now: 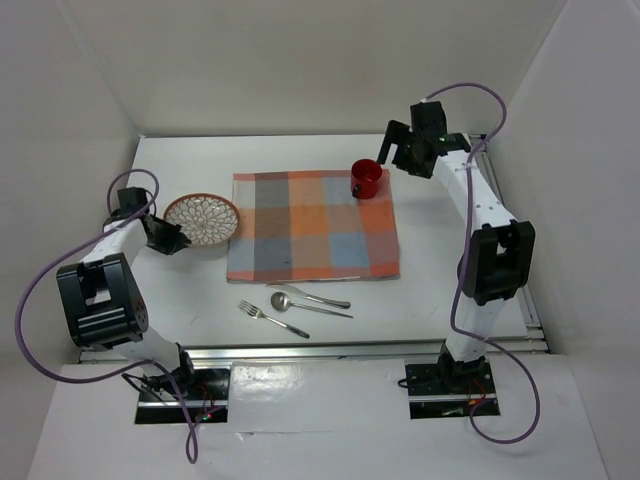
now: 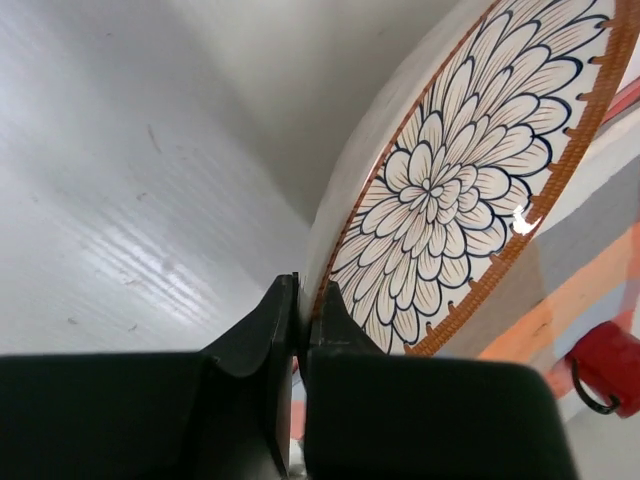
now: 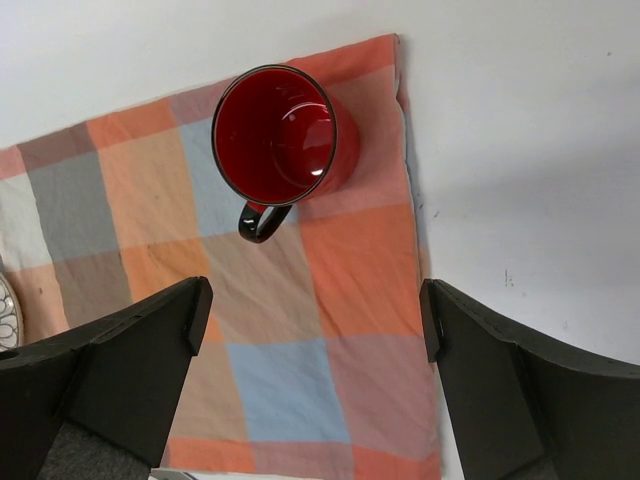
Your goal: Set the dinner table for one person
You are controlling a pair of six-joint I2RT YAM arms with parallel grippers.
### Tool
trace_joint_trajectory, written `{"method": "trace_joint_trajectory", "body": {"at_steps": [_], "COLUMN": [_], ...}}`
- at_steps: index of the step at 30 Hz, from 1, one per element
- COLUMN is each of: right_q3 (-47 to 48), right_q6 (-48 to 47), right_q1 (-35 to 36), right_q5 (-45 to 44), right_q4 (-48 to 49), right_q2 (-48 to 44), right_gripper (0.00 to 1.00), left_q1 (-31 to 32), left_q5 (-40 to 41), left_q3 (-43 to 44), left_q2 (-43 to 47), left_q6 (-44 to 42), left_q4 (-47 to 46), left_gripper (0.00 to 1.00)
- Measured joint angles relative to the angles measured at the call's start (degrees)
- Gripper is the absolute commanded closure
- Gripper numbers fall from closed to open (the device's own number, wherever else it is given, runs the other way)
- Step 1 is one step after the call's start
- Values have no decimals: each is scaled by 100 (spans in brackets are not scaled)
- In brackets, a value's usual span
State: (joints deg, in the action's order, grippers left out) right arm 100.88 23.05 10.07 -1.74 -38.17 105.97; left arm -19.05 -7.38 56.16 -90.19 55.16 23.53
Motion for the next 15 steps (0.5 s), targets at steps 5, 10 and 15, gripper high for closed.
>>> {"method": "trace_joint_trajectory", "body": {"at_steps": [5,10,15], "right_q3": [-9,-205,-529], "right_q6": [2,-4,-22], "right_q1": [-33,-37,-37], "right_q5": [2,0,0], "right_q4": [0,2,-4], "right_q2": [-31,-162,-315], "right_gripper": [2,2,2], "left_q1": [122,529,1502], "left_q5": [315,695,387], "left_q3": [188,592,1281], "left_q2": [254,785,815], "left_q6": [-299,-767,-1165], "left_q4": [468,1093,960], "left_gripper": [100,100,100]}}
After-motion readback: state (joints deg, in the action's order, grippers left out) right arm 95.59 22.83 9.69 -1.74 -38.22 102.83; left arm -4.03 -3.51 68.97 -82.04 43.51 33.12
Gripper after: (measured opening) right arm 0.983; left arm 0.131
